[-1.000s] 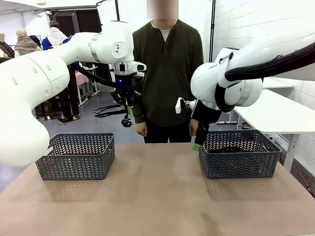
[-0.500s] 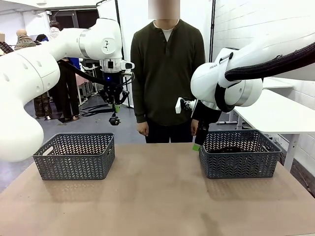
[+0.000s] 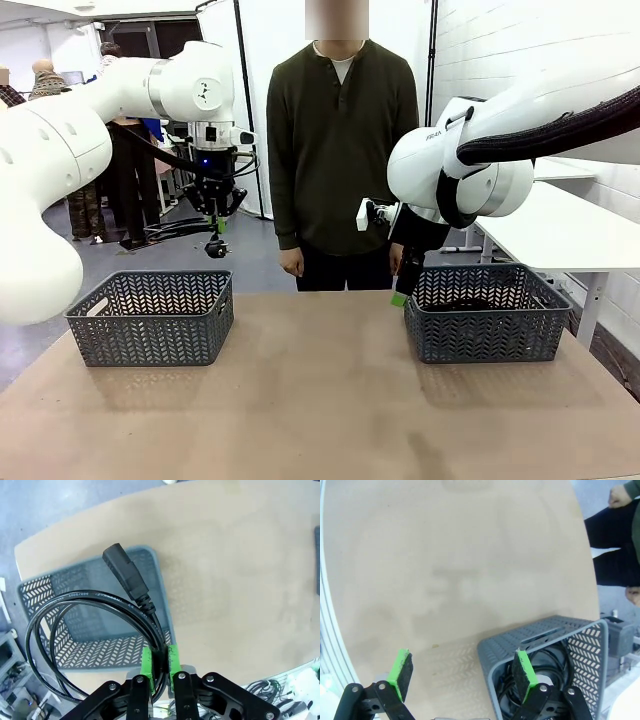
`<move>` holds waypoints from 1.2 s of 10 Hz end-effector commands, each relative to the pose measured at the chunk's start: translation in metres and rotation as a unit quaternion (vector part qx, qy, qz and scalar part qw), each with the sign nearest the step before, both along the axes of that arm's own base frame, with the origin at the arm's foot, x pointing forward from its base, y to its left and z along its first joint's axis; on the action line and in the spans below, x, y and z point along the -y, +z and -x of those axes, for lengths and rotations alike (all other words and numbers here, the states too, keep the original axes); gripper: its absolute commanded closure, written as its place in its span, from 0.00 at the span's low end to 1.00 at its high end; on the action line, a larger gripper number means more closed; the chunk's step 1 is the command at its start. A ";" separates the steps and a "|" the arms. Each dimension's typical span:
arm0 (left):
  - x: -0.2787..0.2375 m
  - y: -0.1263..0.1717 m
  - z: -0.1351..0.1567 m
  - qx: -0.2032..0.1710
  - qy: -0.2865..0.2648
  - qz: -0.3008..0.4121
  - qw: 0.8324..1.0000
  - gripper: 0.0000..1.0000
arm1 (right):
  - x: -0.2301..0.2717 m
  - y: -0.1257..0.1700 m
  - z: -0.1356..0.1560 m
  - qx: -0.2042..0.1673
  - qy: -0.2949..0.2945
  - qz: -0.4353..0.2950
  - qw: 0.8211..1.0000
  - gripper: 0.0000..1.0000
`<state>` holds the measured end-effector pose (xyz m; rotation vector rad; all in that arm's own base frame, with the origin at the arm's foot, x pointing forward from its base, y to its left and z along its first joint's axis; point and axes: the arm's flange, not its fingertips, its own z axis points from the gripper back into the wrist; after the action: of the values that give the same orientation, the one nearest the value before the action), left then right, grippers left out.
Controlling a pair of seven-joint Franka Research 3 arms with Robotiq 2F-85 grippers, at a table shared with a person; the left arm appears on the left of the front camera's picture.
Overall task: Organize the cables according to human instructions.
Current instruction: Pick up a bundle of cables and place it in the basket indicated by the human.
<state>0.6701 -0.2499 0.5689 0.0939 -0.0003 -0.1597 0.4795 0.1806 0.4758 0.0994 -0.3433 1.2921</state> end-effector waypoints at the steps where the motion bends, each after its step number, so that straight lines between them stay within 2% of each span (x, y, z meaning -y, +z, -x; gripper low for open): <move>1: -0.055 -0.069 0.098 -0.008 0.032 0.005 0.999 1.00 | 0.000 -0.001 0.000 0.001 -0.004 0.000 1.000 0.00; 5: -0.076 -0.092 0.109 -0.023 0.075 0.008 0.997 1.00 | 0.000 -0.001 0.000 0.001 -0.004 0.000 1.000 0.00; 8: -0.089 -0.098 0.101 0.054 0.163 0.031 0.985 1.00 | 0.000 -0.001 0.000 0.001 -0.004 0.000 1.000 0.00; 12: -0.092 -0.083 0.067 0.106 0.201 0.048 0.973 1.00 | 0.000 -0.001 0.000 0.001 -0.004 0.000 1.000 0.00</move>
<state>0.5945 -0.1535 0.4814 0.0059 -0.1663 0.2194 0.4795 0.1807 0.4758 0.0996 -0.3432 1.2921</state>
